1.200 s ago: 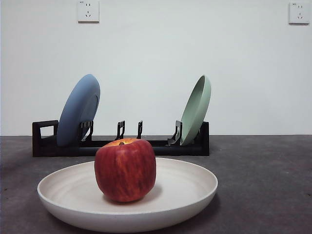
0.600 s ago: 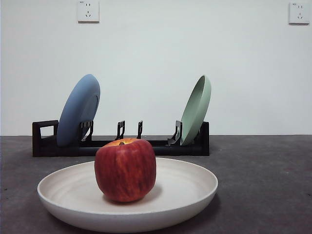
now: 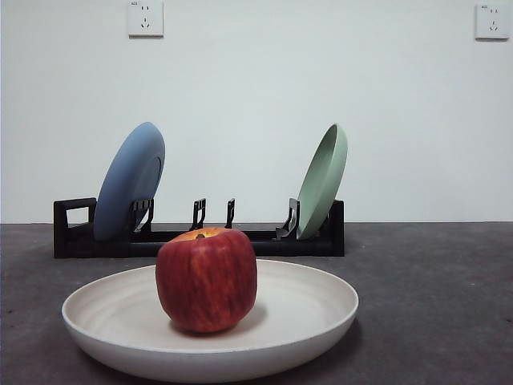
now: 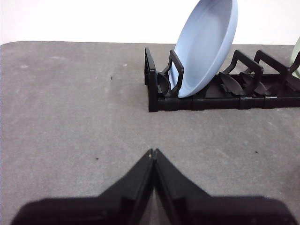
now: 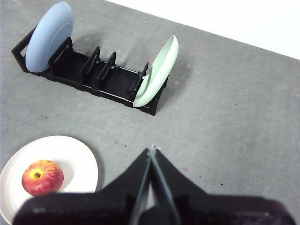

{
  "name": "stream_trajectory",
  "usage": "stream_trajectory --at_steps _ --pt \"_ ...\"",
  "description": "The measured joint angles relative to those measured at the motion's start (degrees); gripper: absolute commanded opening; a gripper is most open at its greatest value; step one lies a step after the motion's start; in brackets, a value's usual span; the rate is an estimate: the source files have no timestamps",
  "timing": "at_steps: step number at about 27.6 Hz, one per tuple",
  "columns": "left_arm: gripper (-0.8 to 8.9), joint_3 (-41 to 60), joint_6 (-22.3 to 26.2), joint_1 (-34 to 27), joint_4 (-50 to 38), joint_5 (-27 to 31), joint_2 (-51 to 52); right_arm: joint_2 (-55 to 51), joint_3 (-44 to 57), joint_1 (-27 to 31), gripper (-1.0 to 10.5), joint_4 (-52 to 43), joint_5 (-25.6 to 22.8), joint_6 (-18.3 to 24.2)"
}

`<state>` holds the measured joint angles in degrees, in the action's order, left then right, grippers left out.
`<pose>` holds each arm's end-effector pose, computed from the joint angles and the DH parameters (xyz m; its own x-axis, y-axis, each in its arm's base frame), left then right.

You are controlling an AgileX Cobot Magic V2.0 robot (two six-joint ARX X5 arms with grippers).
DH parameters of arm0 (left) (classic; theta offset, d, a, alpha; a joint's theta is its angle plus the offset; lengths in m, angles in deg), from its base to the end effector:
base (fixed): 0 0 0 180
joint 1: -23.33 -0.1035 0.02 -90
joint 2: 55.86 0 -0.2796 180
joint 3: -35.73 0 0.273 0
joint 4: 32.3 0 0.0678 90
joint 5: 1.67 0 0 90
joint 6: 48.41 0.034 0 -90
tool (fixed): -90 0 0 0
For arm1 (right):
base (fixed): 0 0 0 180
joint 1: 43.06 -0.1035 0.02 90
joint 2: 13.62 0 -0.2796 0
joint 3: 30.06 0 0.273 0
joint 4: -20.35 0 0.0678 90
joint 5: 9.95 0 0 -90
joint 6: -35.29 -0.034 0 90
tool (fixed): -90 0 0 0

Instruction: Take the yellow plate from the plate rack,put the plate on the table,take the apple from the table,put the apple in the plate

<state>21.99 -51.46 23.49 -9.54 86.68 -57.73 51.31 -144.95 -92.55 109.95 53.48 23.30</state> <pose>0.1077 -0.0013 0.1495 0.9815 -0.0315 -0.1888 0.0210 0.9981 -0.0577 0.1108 0.1063 0.5031 0.7875 0.2331 -0.5706 -0.3602 0.9252 -0.1192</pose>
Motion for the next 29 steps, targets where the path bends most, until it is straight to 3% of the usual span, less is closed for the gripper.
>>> stream_trajectory --at_steps 6,10,15,21,25,29 --pt "-0.03 0.0 0.0 0.0 0.0 0.0 -1.3 0.0 0.0 0.5 0.0 0.0 -0.2 0.2" --pt "-0.03 0.0 0.0 0.0 -0.1 0.0 -1.9 -4.3 4.5 9.4 0.0 -4.6 -0.4 6.1" --pt "-0.03 0.0 0.0 0.0 -0.1 0.0 -1.9 -24.1 35.2 29.9 0.0 -33.4 17.4 9.8" --pt "-0.03 0.0 0.0 0.0 -0.1 0.0 -1.9 -43.2 68.7 43.2 0.0 -60.3 18.3 11.8" --pt "-0.03 0.0 0.0 0.0 -0.1 0.0 -2.0 -50.7 84.7 45.7 0.0 -69.4 19.1 11.8" --pt "-0.03 0.0 0.0 0.0 -0.1 0.0 -2.0 -55.4 93.7 46.5 0.0 -73.0 19.1 11.8"
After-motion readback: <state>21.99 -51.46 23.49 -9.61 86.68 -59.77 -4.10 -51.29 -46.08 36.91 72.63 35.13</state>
